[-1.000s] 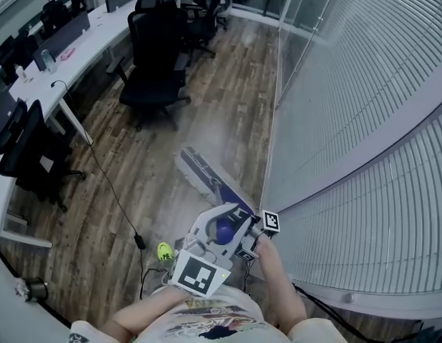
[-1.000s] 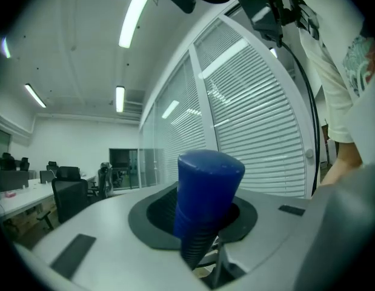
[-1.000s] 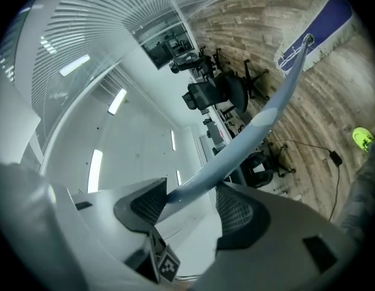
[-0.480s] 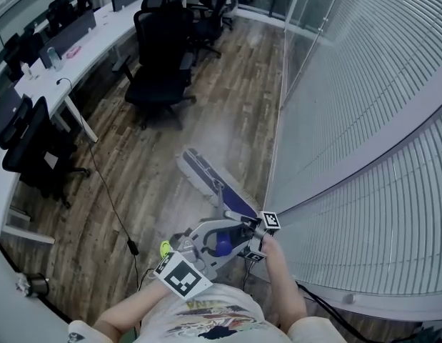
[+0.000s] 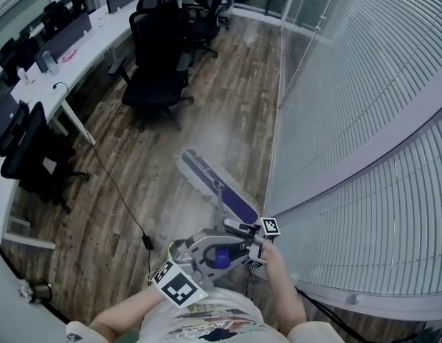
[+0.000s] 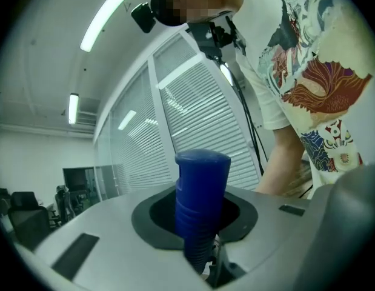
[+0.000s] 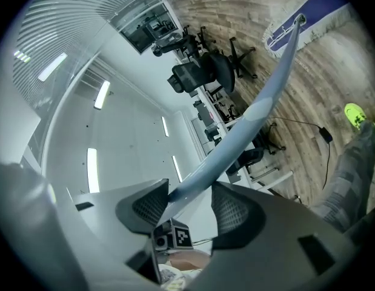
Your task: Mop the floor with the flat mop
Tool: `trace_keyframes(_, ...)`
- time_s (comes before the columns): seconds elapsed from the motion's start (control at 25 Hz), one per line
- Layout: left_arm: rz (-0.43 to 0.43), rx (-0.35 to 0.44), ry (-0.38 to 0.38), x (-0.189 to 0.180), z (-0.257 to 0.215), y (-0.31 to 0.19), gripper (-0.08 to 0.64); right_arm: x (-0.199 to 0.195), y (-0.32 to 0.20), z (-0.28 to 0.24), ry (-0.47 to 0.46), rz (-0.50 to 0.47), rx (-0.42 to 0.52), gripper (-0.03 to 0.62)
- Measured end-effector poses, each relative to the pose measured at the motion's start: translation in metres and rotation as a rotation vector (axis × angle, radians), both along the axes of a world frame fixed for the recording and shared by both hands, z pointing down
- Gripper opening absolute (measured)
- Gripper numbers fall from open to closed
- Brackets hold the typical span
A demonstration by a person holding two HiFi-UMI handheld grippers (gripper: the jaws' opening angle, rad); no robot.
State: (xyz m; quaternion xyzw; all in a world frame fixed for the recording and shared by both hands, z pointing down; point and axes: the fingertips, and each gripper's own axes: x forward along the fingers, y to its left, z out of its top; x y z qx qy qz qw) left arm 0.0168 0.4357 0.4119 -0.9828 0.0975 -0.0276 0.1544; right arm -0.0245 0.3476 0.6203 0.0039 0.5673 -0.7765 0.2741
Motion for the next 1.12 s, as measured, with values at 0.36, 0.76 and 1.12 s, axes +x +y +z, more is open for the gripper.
trace_keyframes(0.36, 0.035, -0.001, 0.097, -0.037, -0.011, -0.038, 0.084, -0.030, -0.037, -0.006, -0.021, 0.038, 0.004, 0.222)
trace_keyframes(0.76, 0.104, -0.029, 0.101, -0.094, -0.032, -0.121, 0.083, -0.079, -0.109, -0.024, -0.013, 0.039, 0.014, 0.222)
trace_keyframes(1.12, 0.128, -0.029, 0.132, -0.117, -0.047, -0.159, 0.078, -0.096, -0.141, -0.040, -0.032, 0.060, 0.023, 0.225)
